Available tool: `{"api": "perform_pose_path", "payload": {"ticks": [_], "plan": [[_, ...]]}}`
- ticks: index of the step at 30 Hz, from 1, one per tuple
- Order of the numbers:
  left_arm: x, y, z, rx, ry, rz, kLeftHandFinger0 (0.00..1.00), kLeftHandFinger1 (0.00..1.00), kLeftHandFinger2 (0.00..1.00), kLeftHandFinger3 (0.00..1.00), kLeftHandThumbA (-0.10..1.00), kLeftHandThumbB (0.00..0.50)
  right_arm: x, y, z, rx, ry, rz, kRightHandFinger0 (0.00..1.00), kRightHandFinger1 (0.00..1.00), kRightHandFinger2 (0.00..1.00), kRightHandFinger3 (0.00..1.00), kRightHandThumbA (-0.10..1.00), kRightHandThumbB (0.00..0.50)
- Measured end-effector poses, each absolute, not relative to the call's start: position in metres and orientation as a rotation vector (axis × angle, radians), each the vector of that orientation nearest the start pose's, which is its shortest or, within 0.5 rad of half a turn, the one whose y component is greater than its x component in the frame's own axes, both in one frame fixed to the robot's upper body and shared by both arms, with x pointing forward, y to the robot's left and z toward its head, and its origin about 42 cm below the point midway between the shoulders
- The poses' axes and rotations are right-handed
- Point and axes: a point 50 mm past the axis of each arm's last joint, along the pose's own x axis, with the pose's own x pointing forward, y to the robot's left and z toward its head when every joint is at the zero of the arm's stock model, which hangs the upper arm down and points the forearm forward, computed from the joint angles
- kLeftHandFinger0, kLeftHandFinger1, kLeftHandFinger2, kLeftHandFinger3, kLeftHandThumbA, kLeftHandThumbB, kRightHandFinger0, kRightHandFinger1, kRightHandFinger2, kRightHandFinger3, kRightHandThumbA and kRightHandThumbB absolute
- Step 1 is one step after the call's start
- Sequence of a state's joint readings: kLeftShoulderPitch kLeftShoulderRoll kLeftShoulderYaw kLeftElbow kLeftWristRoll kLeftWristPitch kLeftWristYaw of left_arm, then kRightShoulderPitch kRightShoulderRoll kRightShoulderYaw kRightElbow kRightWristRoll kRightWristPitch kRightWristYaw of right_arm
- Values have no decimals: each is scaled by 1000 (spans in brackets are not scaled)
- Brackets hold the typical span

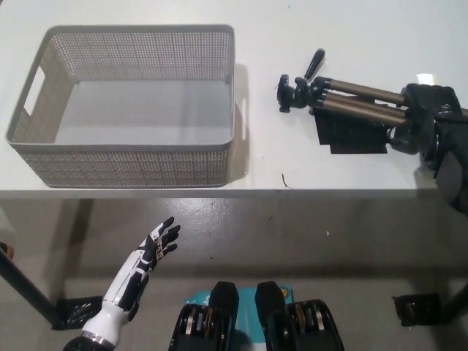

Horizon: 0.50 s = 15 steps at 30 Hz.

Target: The robot uses its right hand to pick the tripod on the desk and places it into a rectangular container on the left.

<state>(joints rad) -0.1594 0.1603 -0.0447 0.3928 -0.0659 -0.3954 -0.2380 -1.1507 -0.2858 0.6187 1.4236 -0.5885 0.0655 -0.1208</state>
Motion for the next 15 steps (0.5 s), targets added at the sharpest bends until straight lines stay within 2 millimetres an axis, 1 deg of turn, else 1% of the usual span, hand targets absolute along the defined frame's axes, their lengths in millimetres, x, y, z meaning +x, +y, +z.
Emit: {"api": "perform_pose_path", "payload": {"ticks": [1,2,3,5,6,7,8,9,10,11,12,13,14,15], "plan": [[325,242,64,119,-143,-290,1000,1000,1000,1000,1000,500,571,-265,229,-1455,209,53,0,104,259,290,-100,190],[325,242,64,119,-143,-290,1000,1000,1000,1000,1000,500,571,-264,230,-1438,194,45,61,166,305,286,-100,203],[325,242,65,119,-144,-290,1000,1000,1000,1000,1000,500,571,-264,231,-1425,181,39,138,230,355,306,-100,212],[325,242,65,119,-144,-290,1000,1000,1000,1000,1000,500,571,-264,232,-1402,159,35,46,126,268,271,-100,212],[325,242,65,119,-144,-291,1000,1000,1000,1000,1000,500,572,-263,233,-1389,151,32,4,74,248,238,-100,209],[325,242,65,119,-144,-291,1000,1000,1000,1000,1000,500,572,-263,233,-1383,148,32,0,87,294,241,-100,207],[325,242,65,119,-144,-291,1000,1000,1000,1000,1000,500,572,-263,233,-1375,146,33,2,152,469,278,-100,199],[325,242,65,119,-144,-291,1000,1000,1000,1000,1000,500,572,-263,233,-1367,143,35,0,161,575,291,-100,194],[325,242,65,119,-144,-291,1000,1000,1000,1000,1000,500,572,-263,233,-1359,140,37,0,288,814,421,-100,171],[325,242,65,119,-144,-291,1000,1000,1000,1000,1000,500,572,-263,233,-1350,136,38,84,527,1000,717,-100,175],[325,242,65,119,-144,-291,1000,1000,1000,1000,1000,500,572,-263,234,-1338,131,39,119,640,1000,919,-100,168],[325,242,65,119,-144,-291,1000,1000,1000,1000,1000,500,572,-262,234,-1331,126,41,163,683,1000,1000,-100,159],[325,242,65,120,-144,-291,1000,1000,1000,1000,1000,500,572,-262,235,-1323,118,44,134,670,1000,1000,-100,149],[325,242,65,120,-146,-291,1000,1000,1000,1000,1000,500,573,-260,236,-1310,107,47,126,667,1000,1000,-100,148]]}}
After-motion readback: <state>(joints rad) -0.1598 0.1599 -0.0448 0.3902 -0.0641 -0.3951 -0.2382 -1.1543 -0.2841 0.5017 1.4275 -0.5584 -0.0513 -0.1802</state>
